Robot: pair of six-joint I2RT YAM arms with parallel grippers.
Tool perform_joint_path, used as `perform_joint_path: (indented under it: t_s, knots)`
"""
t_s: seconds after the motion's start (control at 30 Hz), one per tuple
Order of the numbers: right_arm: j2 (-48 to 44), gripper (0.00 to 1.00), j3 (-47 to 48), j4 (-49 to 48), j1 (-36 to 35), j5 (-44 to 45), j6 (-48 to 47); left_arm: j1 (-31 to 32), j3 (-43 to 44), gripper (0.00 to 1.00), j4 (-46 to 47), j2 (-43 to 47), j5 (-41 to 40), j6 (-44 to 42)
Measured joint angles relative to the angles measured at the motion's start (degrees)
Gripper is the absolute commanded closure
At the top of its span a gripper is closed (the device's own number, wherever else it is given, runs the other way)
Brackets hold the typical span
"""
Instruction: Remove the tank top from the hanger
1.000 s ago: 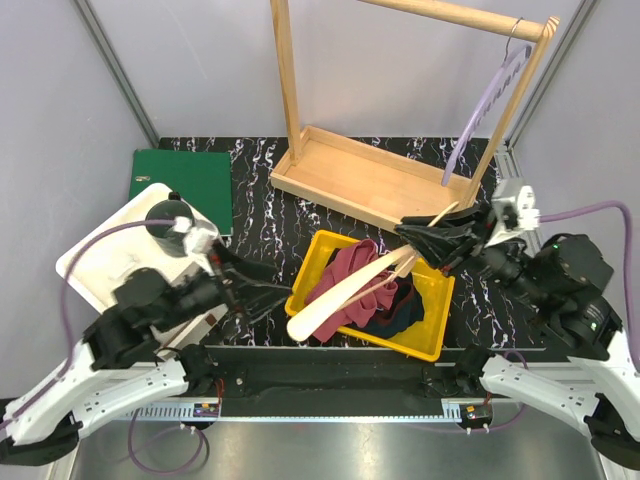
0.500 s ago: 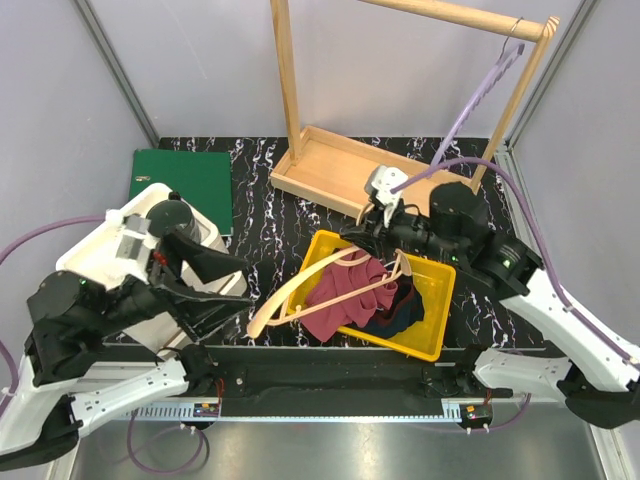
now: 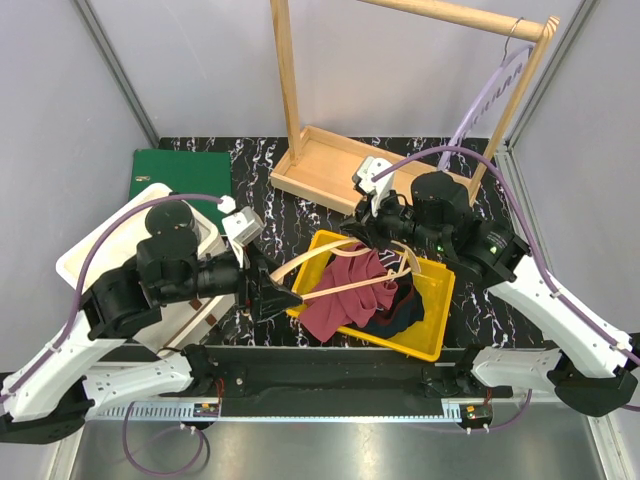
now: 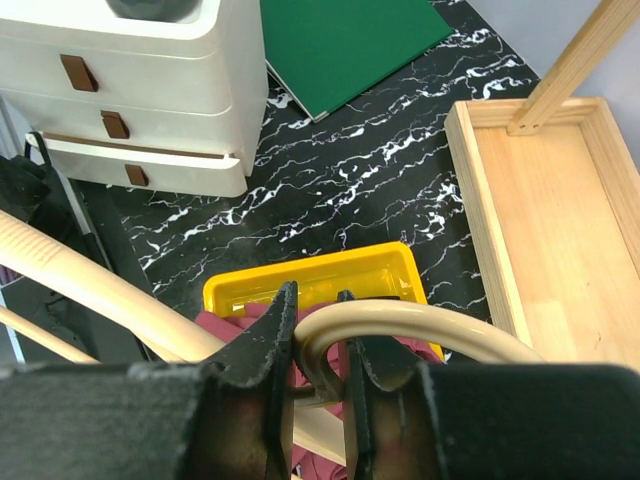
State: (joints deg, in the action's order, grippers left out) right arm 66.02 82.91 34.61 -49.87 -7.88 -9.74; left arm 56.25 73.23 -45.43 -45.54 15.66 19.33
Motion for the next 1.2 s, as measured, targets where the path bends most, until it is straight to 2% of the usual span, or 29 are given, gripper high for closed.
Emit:
perform_joint_path:
  t_s: [0.03, 0.1, 0.13, 0.27, 0.3, 0.33, 0.43, 0.47, 0.5, 0.53, 0.57, 0.73, 0.9, 1.07, 1.2]
  knots:
    - [0.0, 1.00, 0.0, 0.2, 0.0, 0.3, 0.0, 0.0, 0.0, 0.47, -0.2, 0.1, 0.0, -0.2]
    - [-0.2, 0.98, 0.0, 0.6, 0.0, 0.9, 0.1, 0.0, -0.2, 0.59, -0.3, 0.2, -0.1, -0.5]
    - [-0.3, 0.96, 0.0, 0.7, 0.0, 1.0, 0.1, 0.0, -0.3, 0.72, -0.4, 0.3, -0.2, -0.5]
    - [-1.4, 0.92, 0.0, 1.7, 0.0, 1.4, 0.4, -0.3, -1.0, 1.00, -1.2, 0.0, -2.4, -0.2]
    - [-1.7, 0.90, 0.0, 1.9, 0.0, 1.4, 0.4, -0.2, -1.1, 1.00, -1.2, -0.2, -2.5, 0.1]
    - [-1.9, 0.72, 0.0, 2.1, 0.1, 1.5, 0.5, -0.1, -1.1, 1.00, -1.1, -0.4, -2.8, 0.1]
    - [-2.5, 0.47, 0.0, 2.5, 0.1, 1.6, 2.3, 0.3, -1.1, 1.00, -1.0, -0.6, -4.2, 0.2]
    - [-2.7, 0.23, 0.0, 2.3, 0.1, 2.0, 3.4, 0.3, -1.1, 1.00, -1.1, -0.6, -5.4, 0.5]
    - [-3.0, 0.11, 0.0, 2.0, 0.1, 2.8, 4.5, 0.3, -1.1, 1.00, -1.4, -0.7, -6.8, 0.7]
    - [-3.5, 0.03, 0.0, 1.9, 0.1, 3.9, 6.0, 0.3, -1.1, 1.00, -1.7, -0.6, -8.6, 1.0]
    - [-4.0, 0.00, 0.0, 1.7, 0.0, 5.3, 7.2, 0.3, -1.1, 1.00, -1.9, -0.7, -10.2, 1.3]
    - [-9.0, 0.00, -0.2, 1.2, 0.0, 12.7, 13.3, 0.2, -1.1, 1.00, -1.2, 0.4, -19.3, 2.7]
    - [-20.1, 0.00, -2.3, 0.4, 0.0, 17.7, 19.4, 0.2, -2.3, 1.00, 2.9, 3.2, -25.0, 3.3]
    - [-33.7, 0.00, -5.2, -1.0, 0.1, 23.0, 24.3, 0.2, -2.6, 1.00, 12.6, 3.1, -27.4, 3.1]
    - [-41.0, 0.00, -6.8, -1.6, 0.1, 27.0, 26.8, 0.2, -1.7, 1.00, 22.2, -1.8, -28.0, 1.4]
